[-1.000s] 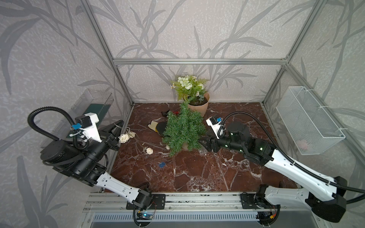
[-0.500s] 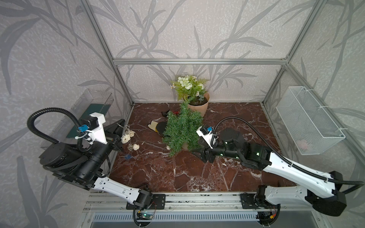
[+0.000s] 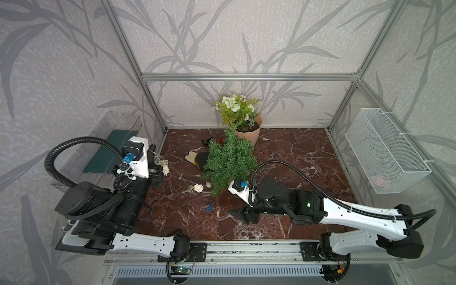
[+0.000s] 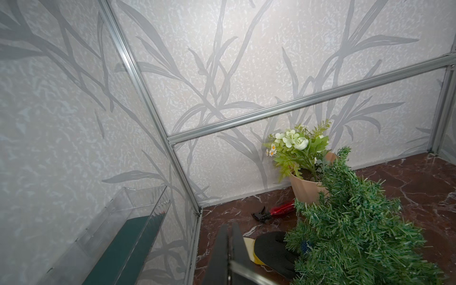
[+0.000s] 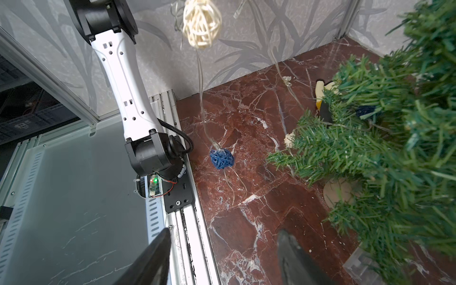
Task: Remove string lights from the small christmas tree
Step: Remove the light string from the Christmas tree, then place the light string at the center of the board.
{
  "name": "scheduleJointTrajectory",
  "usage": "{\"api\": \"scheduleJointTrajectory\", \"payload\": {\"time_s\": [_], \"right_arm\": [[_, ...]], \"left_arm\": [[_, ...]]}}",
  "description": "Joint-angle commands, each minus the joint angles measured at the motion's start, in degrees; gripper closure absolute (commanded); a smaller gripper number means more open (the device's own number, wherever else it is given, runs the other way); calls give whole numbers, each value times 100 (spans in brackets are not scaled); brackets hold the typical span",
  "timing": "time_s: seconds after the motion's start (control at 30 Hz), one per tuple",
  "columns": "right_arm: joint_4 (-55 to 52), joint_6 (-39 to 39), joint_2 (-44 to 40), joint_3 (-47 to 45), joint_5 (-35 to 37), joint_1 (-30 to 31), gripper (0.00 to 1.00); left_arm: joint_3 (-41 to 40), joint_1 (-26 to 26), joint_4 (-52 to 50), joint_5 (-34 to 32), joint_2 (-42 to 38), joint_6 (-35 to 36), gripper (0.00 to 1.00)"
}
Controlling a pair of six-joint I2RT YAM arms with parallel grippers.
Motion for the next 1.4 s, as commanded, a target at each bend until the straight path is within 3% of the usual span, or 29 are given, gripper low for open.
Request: {"api": "scheduleJointTrajectory", "payload": {"time_s": [0.0, 0.33, 0.5, 0.6, 0.83, 0.97, 1.03, 1.37], "right_arm": [[86, 87, -249, -150, 284, 211, 33], [42, 156, -499, -261, 659, 633, 33], [-103, 140, -490, -90, 801, 807, 33], [-219, 138, -499, 0, 907, 881, 33], [-443, 198, -585, 101, 1168, 969, 33], [-509, 236, -666, 92, 1326, 998, 33], [-543, 248, -692, 91, 1404, 997, 33], [-564, 256, -662, 56, 1660, 1006, 33]], "left_arm": [[122, 351, 484, -1071, 110, 665, 100], [1085, 1890, 390, -773, 472, 1408, 100], [1145, 2958, 2255, -273, 652, 3287, 100], [1277, 3497, 2489, 10, 870, 3728, 100], [1422, 3891, 3542, 395, 1394, 4774, 100], [1408, 4036, 5242, 602, 1893, 6352, 100], [1482, 4046, 5619, 718, 2122, 6781, 100], [2067, 4213, 5248, 1283, 3109, 6660, 100]]}}
